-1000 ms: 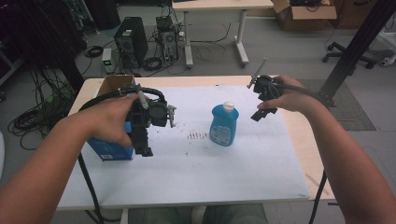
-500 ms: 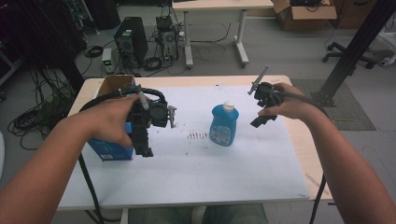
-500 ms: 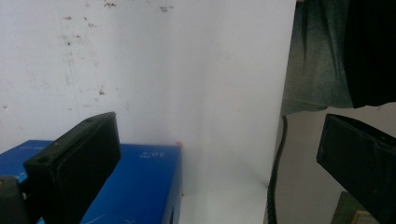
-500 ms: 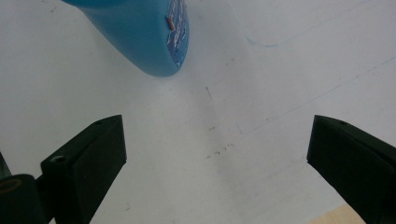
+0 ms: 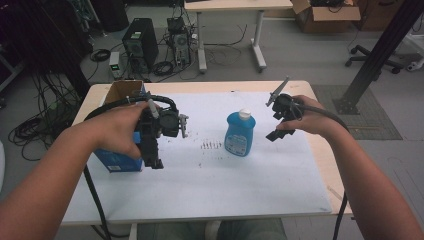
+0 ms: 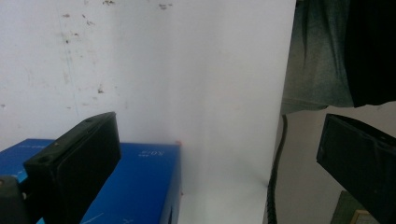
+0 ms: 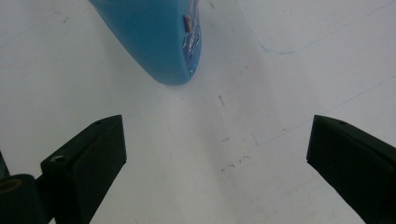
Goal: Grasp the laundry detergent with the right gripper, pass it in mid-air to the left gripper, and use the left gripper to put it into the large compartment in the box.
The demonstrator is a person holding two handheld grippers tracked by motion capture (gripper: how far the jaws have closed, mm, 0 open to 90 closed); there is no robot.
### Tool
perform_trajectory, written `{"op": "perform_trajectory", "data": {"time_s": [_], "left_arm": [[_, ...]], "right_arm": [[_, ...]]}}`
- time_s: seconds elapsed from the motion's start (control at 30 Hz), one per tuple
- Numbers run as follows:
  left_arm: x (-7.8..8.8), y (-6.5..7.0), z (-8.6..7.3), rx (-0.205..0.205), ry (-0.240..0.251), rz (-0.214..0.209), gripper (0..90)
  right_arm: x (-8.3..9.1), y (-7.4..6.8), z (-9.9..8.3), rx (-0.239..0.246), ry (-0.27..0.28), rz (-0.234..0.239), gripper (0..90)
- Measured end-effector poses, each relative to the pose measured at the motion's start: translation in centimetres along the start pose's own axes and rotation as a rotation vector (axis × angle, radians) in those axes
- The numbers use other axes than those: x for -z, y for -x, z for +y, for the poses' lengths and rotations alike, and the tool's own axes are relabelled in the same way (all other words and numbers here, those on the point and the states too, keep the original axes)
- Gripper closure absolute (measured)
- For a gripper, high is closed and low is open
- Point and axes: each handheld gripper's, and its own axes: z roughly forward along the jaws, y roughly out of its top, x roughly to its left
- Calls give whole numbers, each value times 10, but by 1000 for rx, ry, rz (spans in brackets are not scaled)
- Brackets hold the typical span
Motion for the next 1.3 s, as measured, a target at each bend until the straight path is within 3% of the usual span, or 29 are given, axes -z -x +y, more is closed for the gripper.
{"op": "perform_trajectory", "data": {"time_s": [0.87,1.3], "left_arm": [[-3,-1,3,-2,-5,-5,2],[-3,-1,5,-7,-6,-5,2]], "right_arm": [[-31,-17,-14,18,102,29,48],[-47,-22,-16,13,185,38,46]]}}
